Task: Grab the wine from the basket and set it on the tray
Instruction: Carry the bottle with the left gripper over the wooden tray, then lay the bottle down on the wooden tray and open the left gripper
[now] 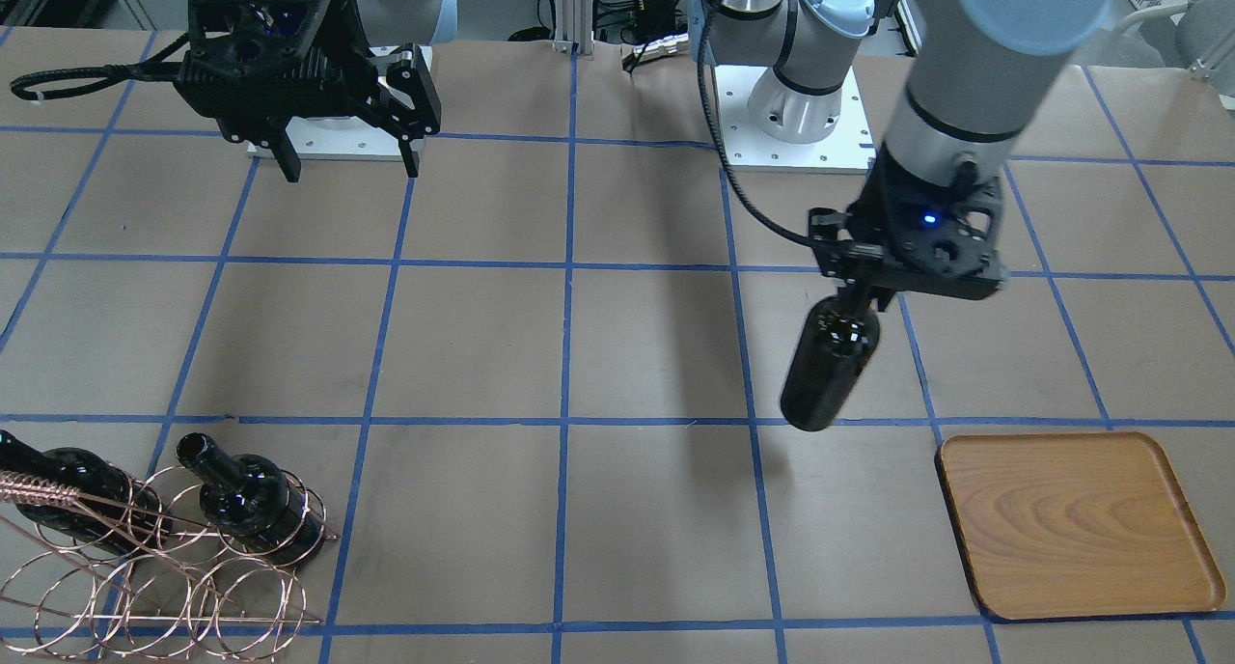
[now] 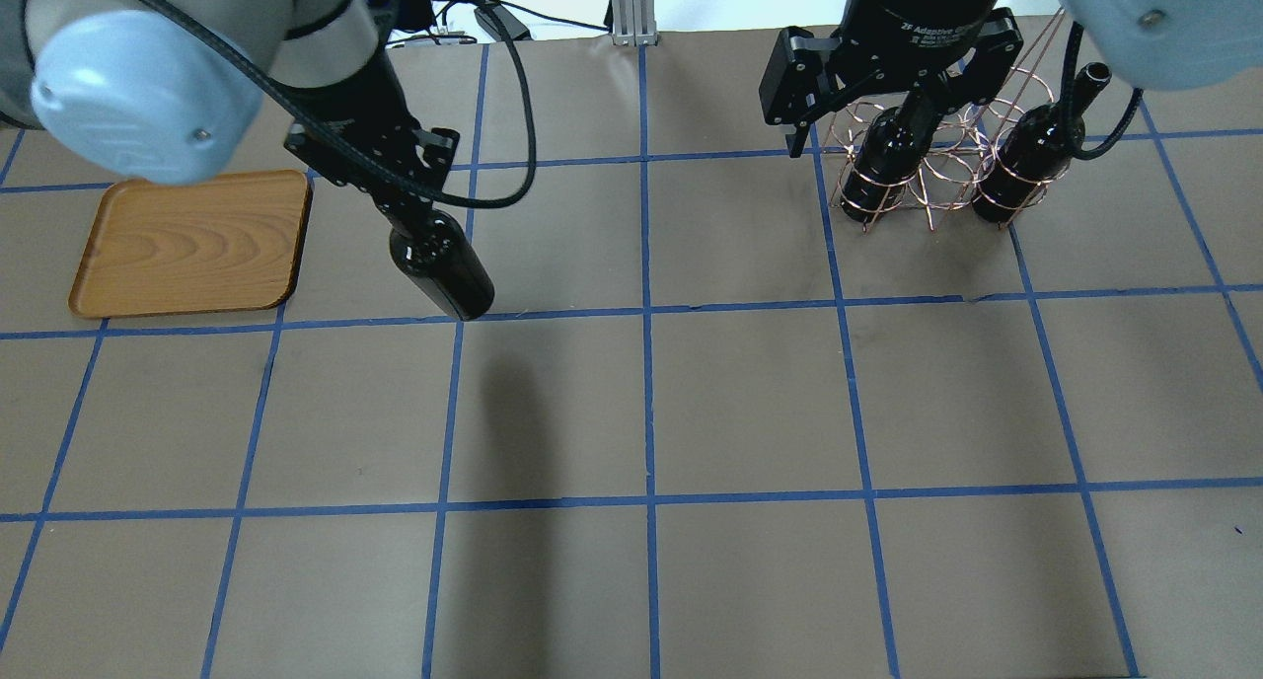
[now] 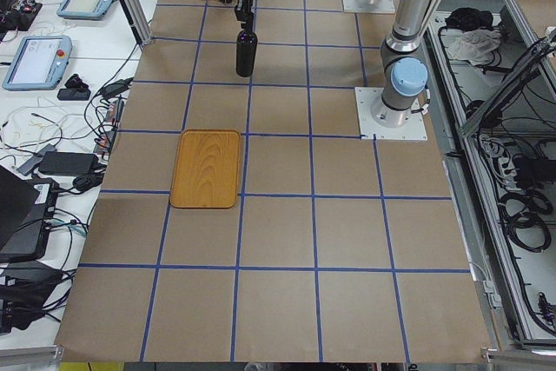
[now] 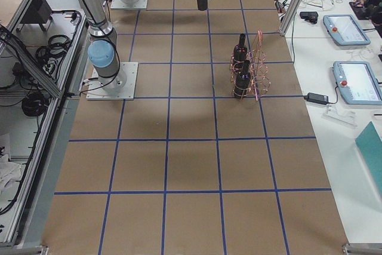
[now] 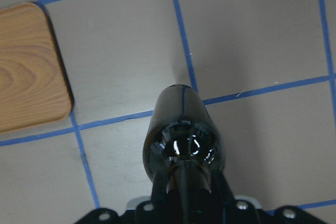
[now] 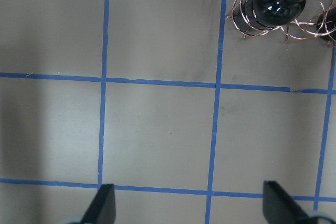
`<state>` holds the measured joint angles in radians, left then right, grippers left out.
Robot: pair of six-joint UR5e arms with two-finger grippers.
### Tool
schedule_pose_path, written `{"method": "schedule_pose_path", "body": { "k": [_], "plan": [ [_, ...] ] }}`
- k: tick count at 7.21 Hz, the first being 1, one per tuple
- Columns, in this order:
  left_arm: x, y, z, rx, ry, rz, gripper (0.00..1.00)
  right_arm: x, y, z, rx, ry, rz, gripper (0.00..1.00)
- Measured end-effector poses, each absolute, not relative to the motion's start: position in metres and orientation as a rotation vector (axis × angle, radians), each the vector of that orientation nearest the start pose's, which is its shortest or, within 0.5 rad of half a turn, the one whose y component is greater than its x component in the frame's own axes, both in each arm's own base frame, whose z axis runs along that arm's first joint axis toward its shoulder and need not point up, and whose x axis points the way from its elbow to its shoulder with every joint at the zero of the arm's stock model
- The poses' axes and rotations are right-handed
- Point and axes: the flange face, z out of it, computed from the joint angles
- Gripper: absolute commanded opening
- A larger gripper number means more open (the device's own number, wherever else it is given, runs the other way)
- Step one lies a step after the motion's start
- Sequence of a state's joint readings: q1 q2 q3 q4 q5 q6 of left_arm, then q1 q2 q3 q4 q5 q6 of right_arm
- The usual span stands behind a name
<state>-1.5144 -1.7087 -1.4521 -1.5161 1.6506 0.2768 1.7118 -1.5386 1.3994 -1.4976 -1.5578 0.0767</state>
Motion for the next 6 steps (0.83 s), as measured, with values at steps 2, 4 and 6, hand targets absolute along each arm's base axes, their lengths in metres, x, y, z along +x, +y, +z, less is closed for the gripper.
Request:
{"method": "schedule_pose_path", "body": {
  "k": [2, 4, 6],
  "plan": [
    [0.0, -0.591, 0.485, 0.392, 3.015, -0.027, 0.0, 0.205, -0.484, 0.549, -0.101, 3.118, -0.099, 1.0],
    [0.071, -0.617, 0.478, 0.401, 3.019, -0.015, 0.0, 0.205, -0.484, 0.548, -0.102, 3.116, -0.096, 1.0],
    [0.133, -0.636, 0.458, 0.398, 3.034, -0.009, 0.0, 0.205, -0.484, 0.547, -0.104, 3.114, -0.092, 1.0]
  ]
}}
